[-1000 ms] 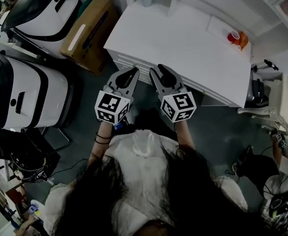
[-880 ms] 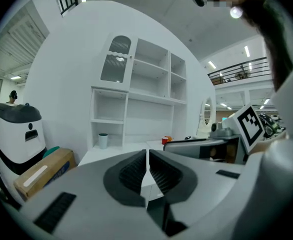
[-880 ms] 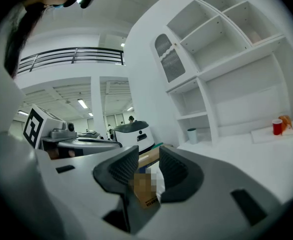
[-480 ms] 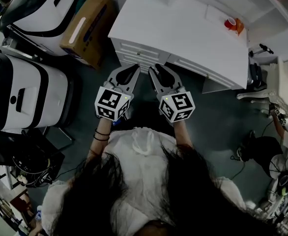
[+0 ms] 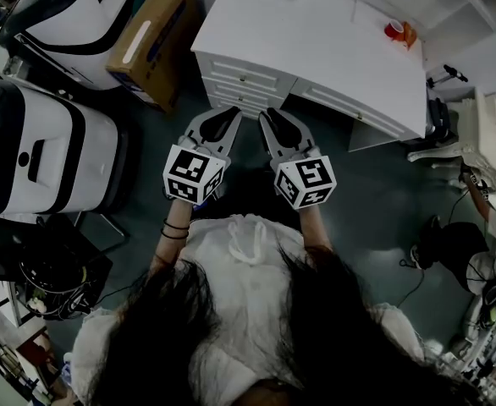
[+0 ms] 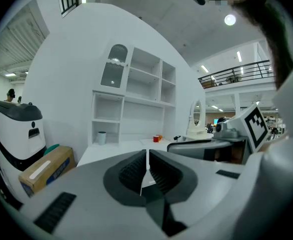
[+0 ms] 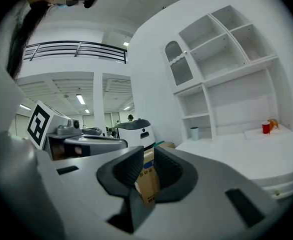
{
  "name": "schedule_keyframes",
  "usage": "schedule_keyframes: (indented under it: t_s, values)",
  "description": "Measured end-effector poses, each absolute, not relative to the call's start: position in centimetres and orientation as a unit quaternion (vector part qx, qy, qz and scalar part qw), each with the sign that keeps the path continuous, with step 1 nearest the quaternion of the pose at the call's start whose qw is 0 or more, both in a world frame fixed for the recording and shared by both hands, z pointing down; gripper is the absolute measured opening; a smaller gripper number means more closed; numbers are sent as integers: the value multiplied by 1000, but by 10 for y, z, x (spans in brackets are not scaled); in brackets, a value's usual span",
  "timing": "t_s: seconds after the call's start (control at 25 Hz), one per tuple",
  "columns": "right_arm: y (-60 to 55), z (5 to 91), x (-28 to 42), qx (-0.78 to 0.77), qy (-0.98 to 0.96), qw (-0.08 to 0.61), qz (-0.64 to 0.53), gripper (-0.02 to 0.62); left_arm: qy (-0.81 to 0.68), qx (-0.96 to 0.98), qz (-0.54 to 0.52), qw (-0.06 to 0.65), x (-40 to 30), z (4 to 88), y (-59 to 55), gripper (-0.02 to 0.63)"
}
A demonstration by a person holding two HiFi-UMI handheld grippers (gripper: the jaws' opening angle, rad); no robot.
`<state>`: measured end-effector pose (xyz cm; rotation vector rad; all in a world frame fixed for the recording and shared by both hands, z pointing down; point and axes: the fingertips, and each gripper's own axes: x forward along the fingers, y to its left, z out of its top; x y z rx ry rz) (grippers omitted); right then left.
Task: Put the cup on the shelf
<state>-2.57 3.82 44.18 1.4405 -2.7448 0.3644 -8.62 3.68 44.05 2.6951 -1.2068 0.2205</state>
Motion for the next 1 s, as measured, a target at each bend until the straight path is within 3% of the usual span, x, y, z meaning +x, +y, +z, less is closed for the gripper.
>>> schedule_keyframes:
  t_s: [1.0]
  values:
    - [51,435,-24,477,-874,12,93,75,-432,897,61,66,-120,426,31,23]
